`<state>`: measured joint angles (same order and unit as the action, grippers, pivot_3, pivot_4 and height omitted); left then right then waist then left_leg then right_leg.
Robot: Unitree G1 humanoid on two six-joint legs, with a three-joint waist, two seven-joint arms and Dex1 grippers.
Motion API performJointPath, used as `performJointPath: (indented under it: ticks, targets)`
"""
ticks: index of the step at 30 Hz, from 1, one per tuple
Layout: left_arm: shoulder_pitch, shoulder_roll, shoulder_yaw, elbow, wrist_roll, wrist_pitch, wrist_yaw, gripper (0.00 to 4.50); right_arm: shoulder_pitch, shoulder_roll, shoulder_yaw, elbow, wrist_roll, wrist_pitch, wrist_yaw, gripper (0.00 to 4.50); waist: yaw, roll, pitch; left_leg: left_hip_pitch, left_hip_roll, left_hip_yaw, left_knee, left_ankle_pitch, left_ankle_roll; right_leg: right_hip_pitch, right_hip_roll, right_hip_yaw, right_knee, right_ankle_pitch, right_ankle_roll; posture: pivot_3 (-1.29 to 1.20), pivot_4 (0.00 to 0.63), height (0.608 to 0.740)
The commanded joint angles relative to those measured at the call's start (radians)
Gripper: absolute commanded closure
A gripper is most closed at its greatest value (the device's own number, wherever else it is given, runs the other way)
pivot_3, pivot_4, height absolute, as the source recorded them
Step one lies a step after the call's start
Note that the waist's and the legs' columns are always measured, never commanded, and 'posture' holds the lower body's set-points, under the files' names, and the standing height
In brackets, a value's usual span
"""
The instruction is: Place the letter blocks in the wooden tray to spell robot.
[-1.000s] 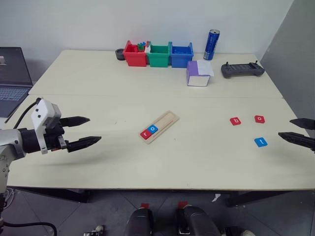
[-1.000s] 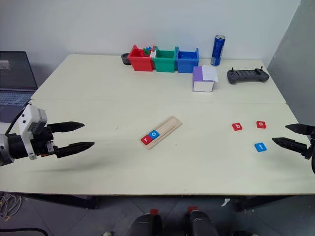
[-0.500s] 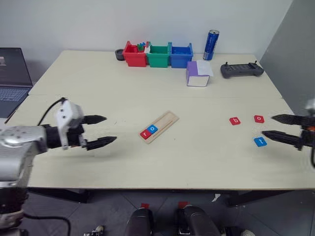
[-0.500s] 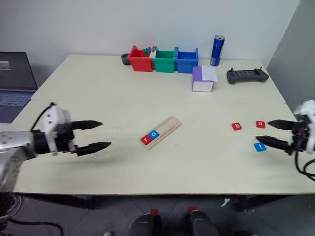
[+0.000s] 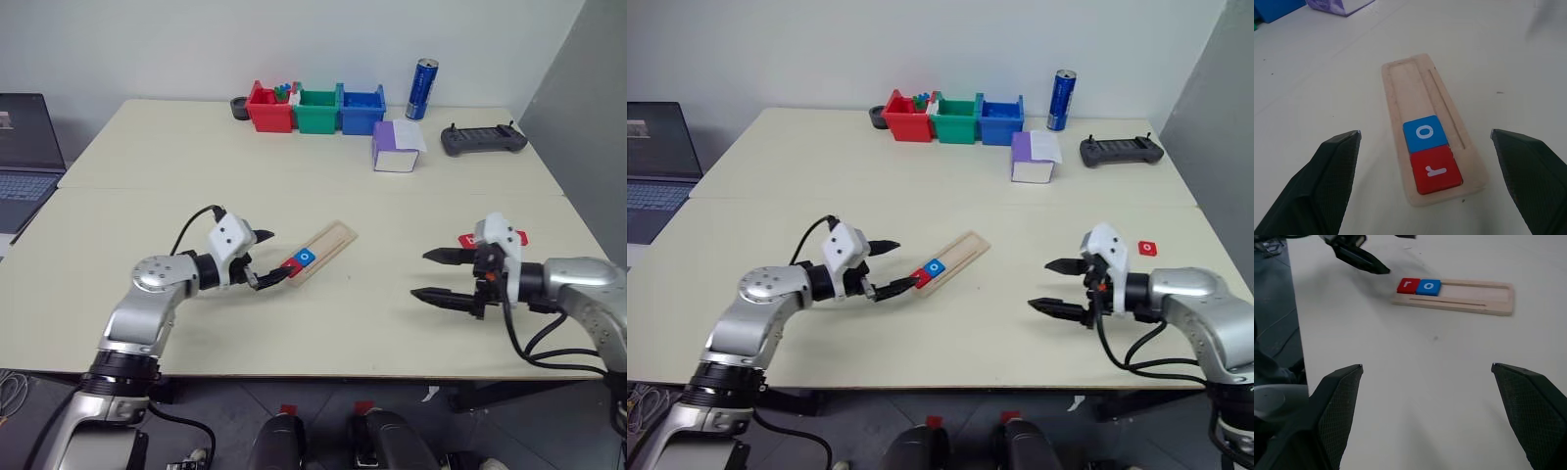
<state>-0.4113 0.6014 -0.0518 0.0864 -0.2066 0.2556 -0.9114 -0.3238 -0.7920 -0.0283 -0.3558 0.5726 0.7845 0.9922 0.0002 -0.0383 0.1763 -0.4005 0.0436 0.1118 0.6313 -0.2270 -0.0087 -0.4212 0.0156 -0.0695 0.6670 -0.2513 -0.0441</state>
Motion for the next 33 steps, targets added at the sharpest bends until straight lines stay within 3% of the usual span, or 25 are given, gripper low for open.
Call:
performJointPath:
  ticks: [1, 10, 33]
  targets:
    - [-0.021, -0.032, -0.02, 0.009, 0.03, -0.025, 0.037, 0.0, -0.039, 0.031, 0.016, -0.036, 0.017, 0.005, -0.031, 0.03, -0.001, 0.0, 0.0, 0.0, 0.0, 0.0, 0.0, 0.0, 0.0, 0.0, 0.0, 0.0, 0.0, 0.0, 0.0, 0.0, 0.15, 0.74]
    - [-0.027, -0.131, -0.041, 0.048, 0.124, -0.058, 0.195, 0.0, -0.014, 0.02, 0.014, -0.022, 0.0, 0.003, -0.057, 0.03, 0.0, 0.0, 0.0, 0.0, 0.0, 0.0, 0.002, 0.0, 0.0, 0.0, 0.0, 0.0, 0.003, 0.0, 0.0, 0.0, 0.15, 0.74]
    - [0.004, -0.15, -0.053, 0.071, 0.101, 0.055, 0.187, 0.0, -0.004, 0.006, 0.003, -0.028, 0.022, 0.02, -0.074, 0.03, -0.002, 0.0, 0.0, 0.0, 0.0, -0.001, 0.008, 0.0, 0.0, 0.0, 0.0, 0.0, 0.009, 0.0, 0.0, 0.0, 0.15, 0.74]
